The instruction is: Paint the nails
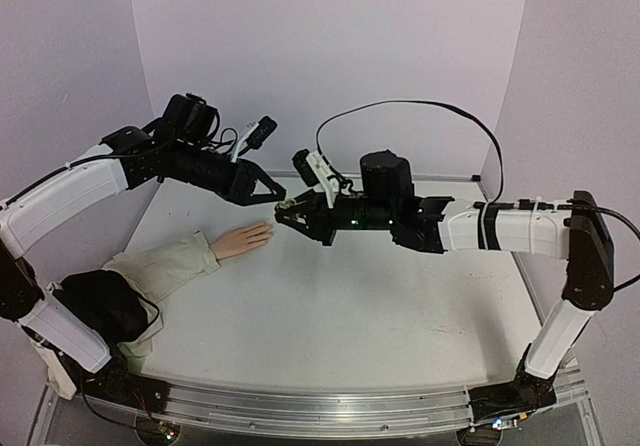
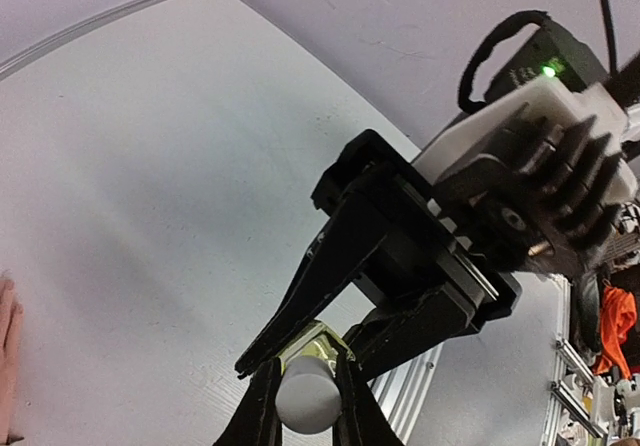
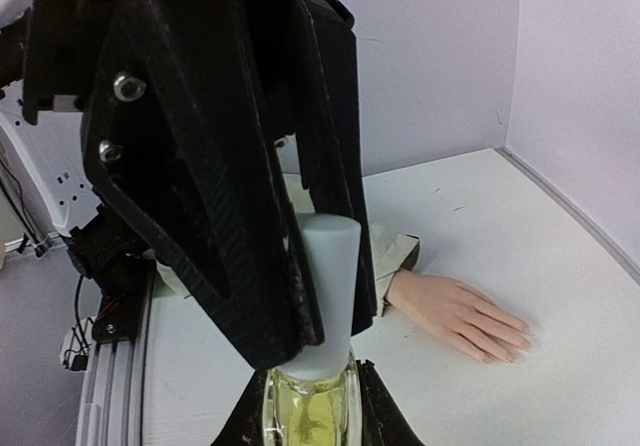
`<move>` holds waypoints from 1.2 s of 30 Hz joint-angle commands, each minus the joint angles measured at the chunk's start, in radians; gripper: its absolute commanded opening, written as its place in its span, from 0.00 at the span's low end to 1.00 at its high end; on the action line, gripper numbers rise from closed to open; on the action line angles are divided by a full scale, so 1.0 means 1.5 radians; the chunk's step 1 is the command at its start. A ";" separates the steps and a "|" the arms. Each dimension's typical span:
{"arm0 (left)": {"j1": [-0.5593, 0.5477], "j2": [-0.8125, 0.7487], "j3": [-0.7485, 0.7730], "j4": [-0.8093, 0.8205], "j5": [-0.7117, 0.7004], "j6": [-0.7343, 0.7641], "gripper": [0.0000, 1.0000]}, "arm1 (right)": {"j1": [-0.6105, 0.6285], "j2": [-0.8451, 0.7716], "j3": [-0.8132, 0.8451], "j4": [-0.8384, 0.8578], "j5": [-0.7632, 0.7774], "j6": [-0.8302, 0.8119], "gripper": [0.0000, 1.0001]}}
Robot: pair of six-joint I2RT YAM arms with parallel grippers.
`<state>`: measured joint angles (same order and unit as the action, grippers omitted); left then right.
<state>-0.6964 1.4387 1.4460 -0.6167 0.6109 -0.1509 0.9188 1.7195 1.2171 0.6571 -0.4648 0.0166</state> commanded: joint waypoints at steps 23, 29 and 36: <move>-0.014 0.046 0.034 -0.074 0.171 0.153 0.00 | -0.039 0.026 0.139 0.250 -0.251 0.181 0.00; -0.005 0.064 0.038 -0.150 0.330 0.299 0.00 | -0.049 0.032 0.158 0.406 -0.473 0.416 0.00; -0.003 0.080 0.053 -0.175 0.417 0.337 0.00 | -0.049 0.014 0.119 0.515 -0.528 0.507 0.00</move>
<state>-0.6540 1.4910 1.5417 -0.7120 1.1034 0.2752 0.8379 1.8530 1.3266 1.0534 -1.2320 0.6559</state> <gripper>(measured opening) 0.162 0.219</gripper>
